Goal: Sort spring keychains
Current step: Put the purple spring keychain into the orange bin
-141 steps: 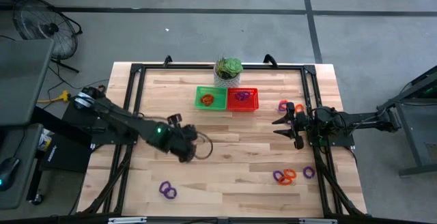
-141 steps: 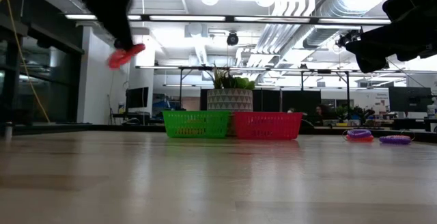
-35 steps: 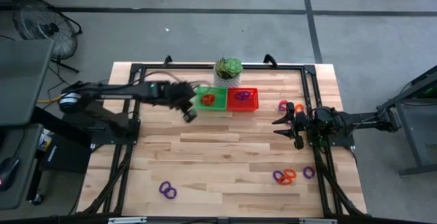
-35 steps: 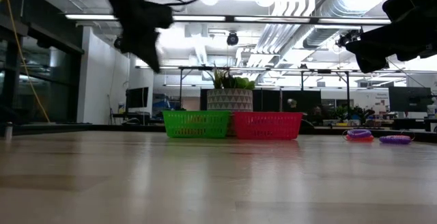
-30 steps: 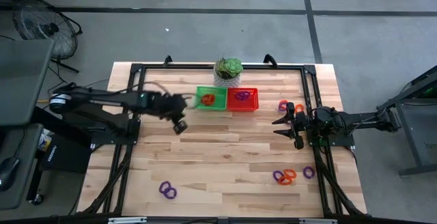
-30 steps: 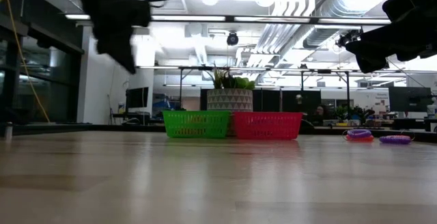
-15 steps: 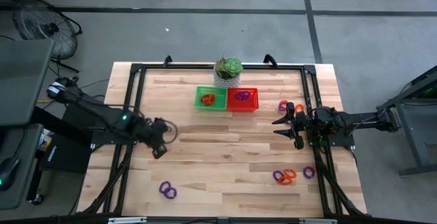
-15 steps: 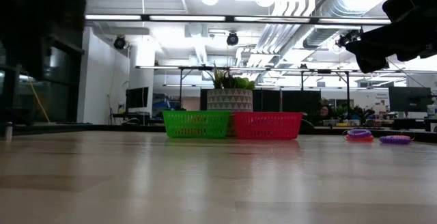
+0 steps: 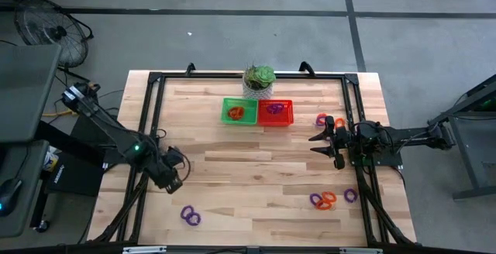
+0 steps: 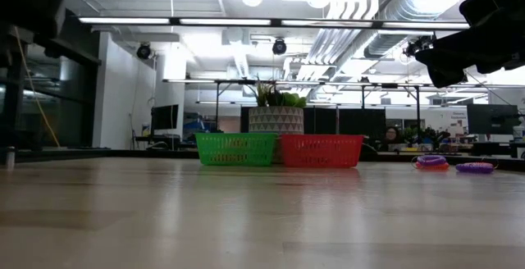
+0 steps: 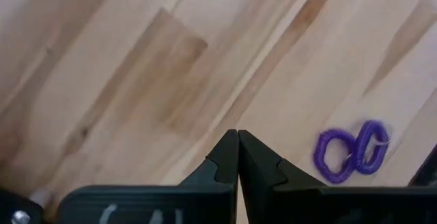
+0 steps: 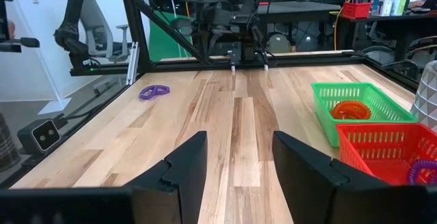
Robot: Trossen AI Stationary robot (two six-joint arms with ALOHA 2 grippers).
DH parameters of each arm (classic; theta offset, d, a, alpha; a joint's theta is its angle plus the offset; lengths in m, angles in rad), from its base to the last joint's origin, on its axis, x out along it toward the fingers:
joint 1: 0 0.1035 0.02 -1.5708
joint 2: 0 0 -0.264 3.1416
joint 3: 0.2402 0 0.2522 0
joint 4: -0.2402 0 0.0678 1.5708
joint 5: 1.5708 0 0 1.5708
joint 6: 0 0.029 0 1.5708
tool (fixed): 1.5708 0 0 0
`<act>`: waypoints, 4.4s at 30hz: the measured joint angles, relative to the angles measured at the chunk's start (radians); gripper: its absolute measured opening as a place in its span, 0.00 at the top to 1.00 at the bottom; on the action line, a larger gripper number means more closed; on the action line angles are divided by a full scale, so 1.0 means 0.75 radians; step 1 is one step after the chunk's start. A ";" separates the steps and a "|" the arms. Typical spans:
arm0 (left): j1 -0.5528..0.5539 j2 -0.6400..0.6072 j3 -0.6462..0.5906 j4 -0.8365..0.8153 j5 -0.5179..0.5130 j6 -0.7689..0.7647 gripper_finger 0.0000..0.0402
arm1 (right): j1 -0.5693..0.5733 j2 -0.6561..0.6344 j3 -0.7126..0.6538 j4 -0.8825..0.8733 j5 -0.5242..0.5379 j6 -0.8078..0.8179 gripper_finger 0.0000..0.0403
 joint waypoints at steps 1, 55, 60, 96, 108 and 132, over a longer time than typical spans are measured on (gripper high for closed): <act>-0.018 0.020 0.000 0.001 0.002 -0.023 1.00 | 0.000 0.000 0.000 0.000 0.000 0.000 0.60; -0.067 0.817 0.510 0.289 0.313 1.202 0.66 | 0.000 0.000 0.000 0.000 0.000 0.000 0.60; -0.068 0.875 0.509 0.306 0.313 1.221 0.53 | 0.000 0.000 0.000 -0.001 0.000 0.000 0.60; -0.059 1.048 0.512 0.388 0.160 1.290 0.74 | 0.000 0.000 0.000 0.000 0.000 0.000 0.61; -0.057 1.050 0.516 0.377 0.156 1.276 0.97 | 0.000 0.000 0.001 0.000 0.000 0.000 0.60; 0.010 0.890 0.816 0.047 -0.100 1.107 0.99 | 0.000 0.000 0.000 0.000 0.000 0.000 0.61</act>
